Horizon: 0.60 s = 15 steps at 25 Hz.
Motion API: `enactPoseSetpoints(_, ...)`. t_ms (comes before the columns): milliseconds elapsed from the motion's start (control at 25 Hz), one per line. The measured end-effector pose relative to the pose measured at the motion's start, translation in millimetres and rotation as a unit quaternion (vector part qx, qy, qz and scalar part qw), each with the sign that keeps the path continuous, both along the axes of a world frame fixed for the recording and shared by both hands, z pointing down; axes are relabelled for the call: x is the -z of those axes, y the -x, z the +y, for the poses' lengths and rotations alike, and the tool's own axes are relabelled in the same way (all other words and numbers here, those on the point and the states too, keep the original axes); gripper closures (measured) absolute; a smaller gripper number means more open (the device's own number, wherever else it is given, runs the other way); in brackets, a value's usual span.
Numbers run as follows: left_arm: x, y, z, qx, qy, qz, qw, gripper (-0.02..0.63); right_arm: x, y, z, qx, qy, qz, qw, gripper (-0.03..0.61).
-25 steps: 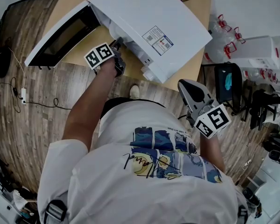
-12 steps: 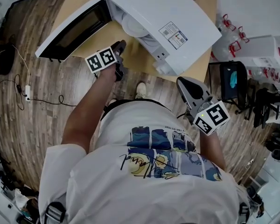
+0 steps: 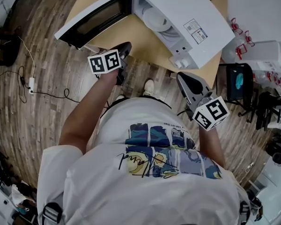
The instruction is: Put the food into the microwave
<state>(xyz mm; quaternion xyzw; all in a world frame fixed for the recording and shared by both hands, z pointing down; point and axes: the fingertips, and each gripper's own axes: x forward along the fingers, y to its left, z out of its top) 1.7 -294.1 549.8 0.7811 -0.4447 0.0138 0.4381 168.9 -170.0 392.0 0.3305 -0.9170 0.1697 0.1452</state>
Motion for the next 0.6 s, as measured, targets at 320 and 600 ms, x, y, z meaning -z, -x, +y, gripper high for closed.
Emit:
enactPoseSetpoints(320,31,25,49,-0.063,-0.035,-0.005,0.9974,0.606,-7,47,33,-0.005,-0.002,0.013,1.000,0.571)
enactPoseSetpoints(600,72,38,103,-0.125,-0.066,0.037,0.9893,0.606,-14,75,67,-0.028,-0.007,0.023,0.999,0.571)
